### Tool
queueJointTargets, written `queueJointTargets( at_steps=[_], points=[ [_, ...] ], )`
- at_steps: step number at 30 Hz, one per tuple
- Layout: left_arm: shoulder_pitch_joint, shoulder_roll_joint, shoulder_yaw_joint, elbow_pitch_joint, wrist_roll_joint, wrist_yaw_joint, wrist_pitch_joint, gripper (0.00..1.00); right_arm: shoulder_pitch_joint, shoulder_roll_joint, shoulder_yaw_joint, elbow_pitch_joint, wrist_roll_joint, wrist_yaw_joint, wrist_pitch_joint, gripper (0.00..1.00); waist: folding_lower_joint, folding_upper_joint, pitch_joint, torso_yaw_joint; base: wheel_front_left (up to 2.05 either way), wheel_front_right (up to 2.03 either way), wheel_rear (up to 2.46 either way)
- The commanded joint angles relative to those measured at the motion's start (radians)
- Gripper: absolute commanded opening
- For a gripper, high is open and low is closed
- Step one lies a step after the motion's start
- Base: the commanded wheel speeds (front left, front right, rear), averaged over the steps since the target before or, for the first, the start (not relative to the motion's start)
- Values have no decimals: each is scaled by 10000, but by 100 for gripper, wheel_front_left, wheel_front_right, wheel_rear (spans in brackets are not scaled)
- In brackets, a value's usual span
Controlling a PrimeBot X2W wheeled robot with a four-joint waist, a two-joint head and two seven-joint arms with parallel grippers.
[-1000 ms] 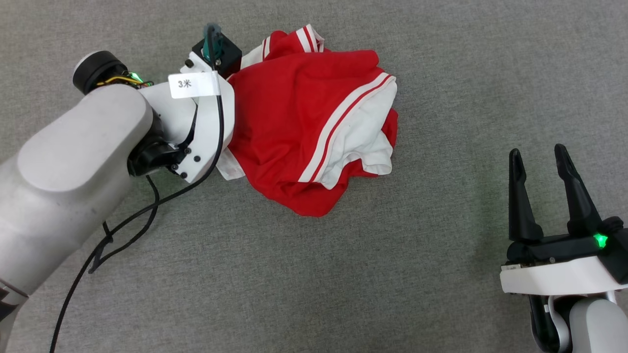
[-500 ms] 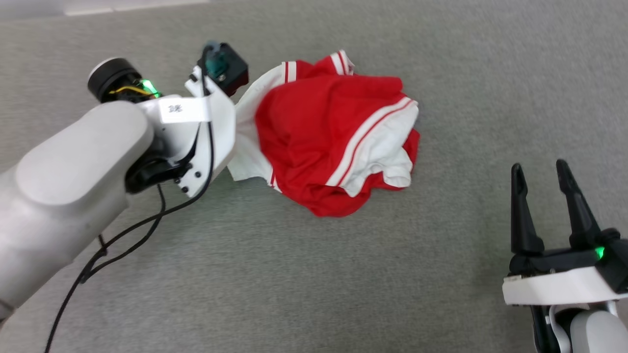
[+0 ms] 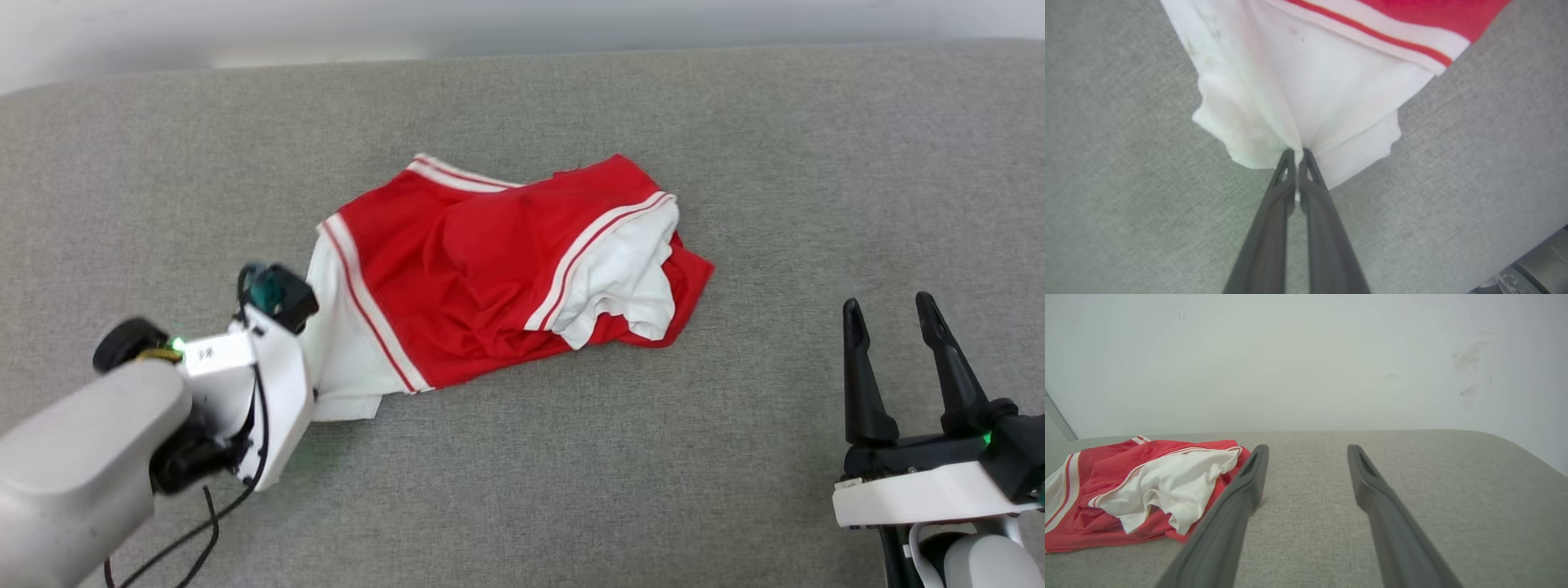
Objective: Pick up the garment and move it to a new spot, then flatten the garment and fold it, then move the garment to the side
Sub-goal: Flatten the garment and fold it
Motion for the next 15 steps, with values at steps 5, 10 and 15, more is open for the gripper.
queueJointTargets(
  at_steps=[5,10,15],
  points=[
    [717,-125,188,279,1,355,-1204,100,127,17,-89,65,-187,-3,-16,100,0,0,-290,-80,0,0,0],
    [947,-317,916,190,715,1251,-3963,100,-124,17,-286,-217,-594,-3,-16,100,0,0,-720,22,0,0,0],
    [1641,-436,1571,-139,1045,2432,-6347,100,-635,-252,-415,-633,-1138,-5,-16,100,0,0,-1158,245,0,0,0]
  ],
)
